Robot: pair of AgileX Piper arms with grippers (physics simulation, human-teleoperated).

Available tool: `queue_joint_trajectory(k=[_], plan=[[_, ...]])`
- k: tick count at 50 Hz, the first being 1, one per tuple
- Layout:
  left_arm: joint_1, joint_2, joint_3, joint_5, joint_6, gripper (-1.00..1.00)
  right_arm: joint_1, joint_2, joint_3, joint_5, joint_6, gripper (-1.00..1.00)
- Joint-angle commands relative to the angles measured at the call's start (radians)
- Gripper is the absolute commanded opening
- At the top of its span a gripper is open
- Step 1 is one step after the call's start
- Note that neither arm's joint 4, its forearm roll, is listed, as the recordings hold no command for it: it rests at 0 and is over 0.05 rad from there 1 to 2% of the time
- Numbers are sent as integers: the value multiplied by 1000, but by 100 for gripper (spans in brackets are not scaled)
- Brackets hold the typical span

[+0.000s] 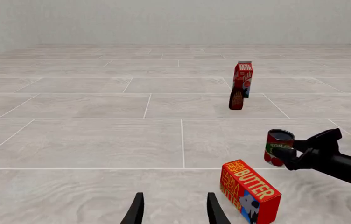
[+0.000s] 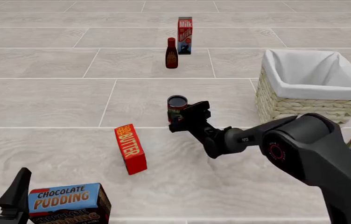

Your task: Pick the tomato sauce and place it in the basket.

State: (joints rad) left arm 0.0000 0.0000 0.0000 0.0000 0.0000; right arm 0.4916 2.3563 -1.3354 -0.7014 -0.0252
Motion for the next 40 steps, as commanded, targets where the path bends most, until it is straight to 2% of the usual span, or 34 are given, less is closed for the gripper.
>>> queue_joint_trajectory(k=[1,20,21,40], plan=[[0,0,0,0,0,100,4,10,-13,7,3,100],[0,0,0,0,0,100,5,17,-40,24,20,100],[0,0,0,0,0,100,7,16,-39,24,22,-100],[0,0,0,0,0,100,22,-51,47,-11,18,-100]])
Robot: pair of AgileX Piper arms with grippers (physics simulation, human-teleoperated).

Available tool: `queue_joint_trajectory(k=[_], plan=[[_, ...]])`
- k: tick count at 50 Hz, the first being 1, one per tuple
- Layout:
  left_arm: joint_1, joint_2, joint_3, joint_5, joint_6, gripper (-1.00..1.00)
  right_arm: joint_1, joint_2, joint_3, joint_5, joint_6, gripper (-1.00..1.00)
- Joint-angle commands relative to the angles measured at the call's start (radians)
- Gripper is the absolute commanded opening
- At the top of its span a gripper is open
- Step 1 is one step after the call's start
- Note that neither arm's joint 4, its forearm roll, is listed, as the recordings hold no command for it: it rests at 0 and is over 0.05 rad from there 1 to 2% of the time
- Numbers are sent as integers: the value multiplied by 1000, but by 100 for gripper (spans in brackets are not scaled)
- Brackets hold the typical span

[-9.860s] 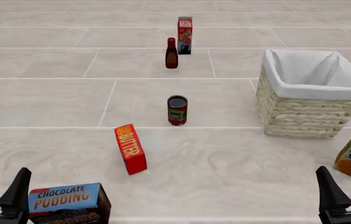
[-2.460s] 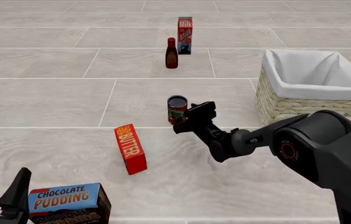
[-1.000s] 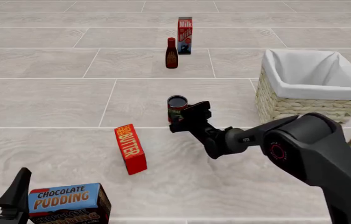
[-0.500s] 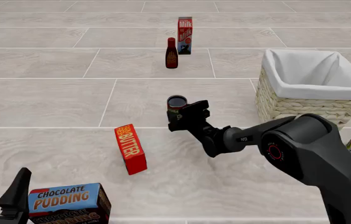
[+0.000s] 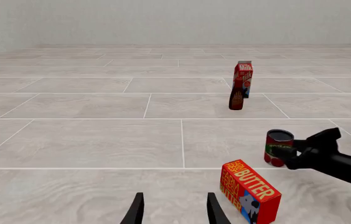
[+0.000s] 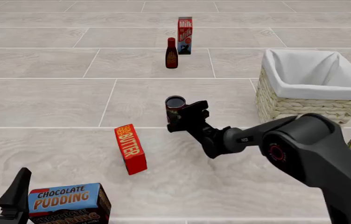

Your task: Pick the tomato sauce and place it in the basket.

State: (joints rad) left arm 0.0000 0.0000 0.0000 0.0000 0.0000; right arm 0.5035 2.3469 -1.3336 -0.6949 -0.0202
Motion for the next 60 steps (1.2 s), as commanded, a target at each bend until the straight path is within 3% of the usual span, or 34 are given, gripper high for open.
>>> queue_joint_trajectory(k=[1,33,60], plan=[[0,0,0,0,0,100,12,-55,57,-23,6,-100],[0,0,0,0,0,100,48,-292,213,-29,-39,-100],[0,0,0,0,0,100,9,-504,346,-29,-59,-100]])
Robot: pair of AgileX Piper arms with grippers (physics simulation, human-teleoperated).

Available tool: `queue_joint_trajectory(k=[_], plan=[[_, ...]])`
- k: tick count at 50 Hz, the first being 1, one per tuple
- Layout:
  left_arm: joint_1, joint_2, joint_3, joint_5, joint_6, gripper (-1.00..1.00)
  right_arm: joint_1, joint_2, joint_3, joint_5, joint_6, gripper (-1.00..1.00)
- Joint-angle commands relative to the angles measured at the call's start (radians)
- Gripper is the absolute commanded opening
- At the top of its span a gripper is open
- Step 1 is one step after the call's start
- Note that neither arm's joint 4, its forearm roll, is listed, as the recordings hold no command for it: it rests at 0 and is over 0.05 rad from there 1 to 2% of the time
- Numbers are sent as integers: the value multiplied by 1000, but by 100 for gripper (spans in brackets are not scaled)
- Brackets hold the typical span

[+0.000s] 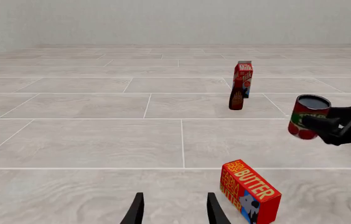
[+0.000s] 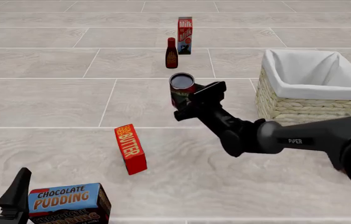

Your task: Pick the tomato sauce and place it in the basket.

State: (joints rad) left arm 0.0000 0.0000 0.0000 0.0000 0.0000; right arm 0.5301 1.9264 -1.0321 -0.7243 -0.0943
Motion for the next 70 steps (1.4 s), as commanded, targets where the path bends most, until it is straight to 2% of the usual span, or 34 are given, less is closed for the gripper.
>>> queue_joint_trajectory(k=[1,19,27,28,33,40,41,46,47,53,60,63,64,70], plan=[[0,0,0,0,0,100,-19,-90,48,2,16,-100],[0,0,0,0,0,100,-55,-203,63,47,16,-100],[0,0,0,0,0,100,-67,-273,58,122,21,-100],[0,0,0,0,0,100,-73,-286,54,135,34,-100],[0,0,0,0,0,100,-88,-322,43,192,0,-100],[0,0,0,0,0,100,-106,-362,44,235,9,-100],[0,0,0,0,0,100,-112,-369,46,248,-6,-100],[0,0,0,0,0,100,-124,-387,41,289,-3,-100],[0,0,0,0,0,100,-120,-400,35,327,14,-100],[0,0,0,0,0,100,-132,-431,20,395,32,-100],[0,0,0,0,0,100,-157,-488,14,447,24,-100],[0,0,0,0,0,100,-160,-500,14,468,39,-100],[0,0,0,0,0,100,-186,-495,8,468,11,-100],[0,0,0,0,0,100,-206,-525,-4,503,27,-100]])
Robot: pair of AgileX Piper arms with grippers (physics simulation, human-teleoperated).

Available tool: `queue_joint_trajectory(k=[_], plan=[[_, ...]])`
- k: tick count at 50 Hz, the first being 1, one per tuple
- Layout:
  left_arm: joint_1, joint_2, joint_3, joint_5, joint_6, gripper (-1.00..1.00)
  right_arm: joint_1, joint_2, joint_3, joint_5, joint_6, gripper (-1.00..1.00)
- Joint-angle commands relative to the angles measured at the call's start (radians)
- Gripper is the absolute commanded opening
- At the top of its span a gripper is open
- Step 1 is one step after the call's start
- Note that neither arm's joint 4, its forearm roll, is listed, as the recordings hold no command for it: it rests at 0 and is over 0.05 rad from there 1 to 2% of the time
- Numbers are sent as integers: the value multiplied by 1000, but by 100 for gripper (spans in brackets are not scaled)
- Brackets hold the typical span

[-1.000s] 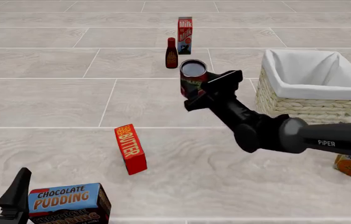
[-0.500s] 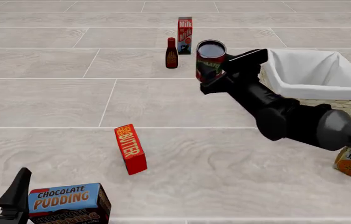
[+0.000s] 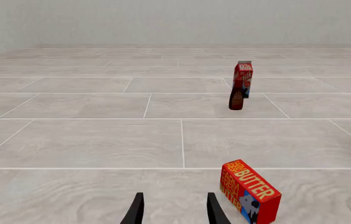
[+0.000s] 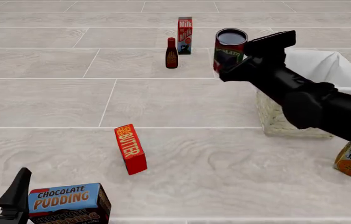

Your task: Pick the tomato sauce and place it in the basket.

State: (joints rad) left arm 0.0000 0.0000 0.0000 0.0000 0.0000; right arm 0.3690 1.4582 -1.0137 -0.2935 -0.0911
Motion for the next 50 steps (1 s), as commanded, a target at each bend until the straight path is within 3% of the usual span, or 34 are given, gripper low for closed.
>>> queue_joint_trajectory(k=[1,21,50], plan=[[0,0,0,0,0,100,-51,-58,-26,76,23,-100],[0,0,0,0,0,100,-165,-133,-30,141,11,-100],[0,0,0,0,0,100,-286,-136,-33,143,18,-100]])
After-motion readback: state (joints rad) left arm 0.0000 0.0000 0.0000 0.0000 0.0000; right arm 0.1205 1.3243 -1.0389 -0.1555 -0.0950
